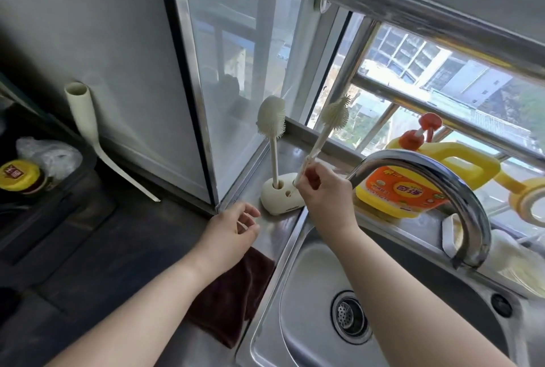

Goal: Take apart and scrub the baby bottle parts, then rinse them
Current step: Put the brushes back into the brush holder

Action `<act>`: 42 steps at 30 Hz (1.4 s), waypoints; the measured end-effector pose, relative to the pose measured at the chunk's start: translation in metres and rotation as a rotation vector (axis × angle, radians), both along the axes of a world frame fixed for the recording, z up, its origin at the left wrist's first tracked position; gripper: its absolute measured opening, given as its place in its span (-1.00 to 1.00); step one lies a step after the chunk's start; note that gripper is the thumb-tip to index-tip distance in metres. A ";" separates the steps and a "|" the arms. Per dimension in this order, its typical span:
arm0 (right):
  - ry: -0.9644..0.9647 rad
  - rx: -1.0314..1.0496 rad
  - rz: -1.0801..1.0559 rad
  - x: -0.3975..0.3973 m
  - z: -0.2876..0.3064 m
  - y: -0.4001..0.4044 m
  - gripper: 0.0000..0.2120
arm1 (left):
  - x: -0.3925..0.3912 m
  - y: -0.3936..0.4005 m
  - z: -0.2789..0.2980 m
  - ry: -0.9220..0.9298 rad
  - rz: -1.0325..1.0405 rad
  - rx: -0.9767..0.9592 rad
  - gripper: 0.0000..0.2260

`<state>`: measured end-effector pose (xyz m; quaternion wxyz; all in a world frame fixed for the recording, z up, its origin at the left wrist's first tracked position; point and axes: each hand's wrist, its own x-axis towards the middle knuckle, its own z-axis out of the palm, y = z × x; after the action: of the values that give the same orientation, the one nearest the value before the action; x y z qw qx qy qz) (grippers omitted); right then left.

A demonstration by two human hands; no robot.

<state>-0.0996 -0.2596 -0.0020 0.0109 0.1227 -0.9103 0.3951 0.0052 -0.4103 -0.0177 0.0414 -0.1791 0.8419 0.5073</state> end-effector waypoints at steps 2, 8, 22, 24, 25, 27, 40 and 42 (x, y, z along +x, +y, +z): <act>-0.085 0.006 0.006 0.000 -0.006 -0.001 -0.92 | 0.002 -0.001 0.000 -0.009 0.005 0.003 -0.92; -0.343 0.008 -0.058 0.011 -0.013 0.001 -0.88 | 0.017 -0.004 -0.003 -0.021 0.043 -0.009 -0.91; -0.105 0.579 0.606 0.115 -0.075 -0.039 -0.78 | 0.088 -0.019 -0.032 -0.060 0.190 -0.060 -0.83; -0.018 0.491 0.620 0.116 -0.071 -0.031 -0.84 | 0.094 -0.017 -0.031 -0.047 0.200 -0.089 -0.81; 0.043 0.436 0.631 0.115 -0.066 -0.025 -0.88 | 0.095 -0.016 -0.030 -0.033 0.209 -0.116 -0.80; 0.177 0.324 0.640 0.114 -0.053 -0.005 -0.95 | 0.094 -0.010 -0.022 -0.039 0.217 -0.121 -0.71; -0.174 -0.079 0.297 0.141 0.001 0.149 -0.57 | 0.059 0.153 0.044 -0.069 -0.071 0.566 -0.86; -0.200 -0.133 0.186 0.149 0.005 0.175 -0.80 | 0.056 0.180 0.047 0.017 -0.211 0.433 -0.84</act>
<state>0.0495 -0.0848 0.0028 -0.1086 0.1655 -0.8633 0.4642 0.0614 -0.2308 0.0293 0.1248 -0.0727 0.7280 0.6702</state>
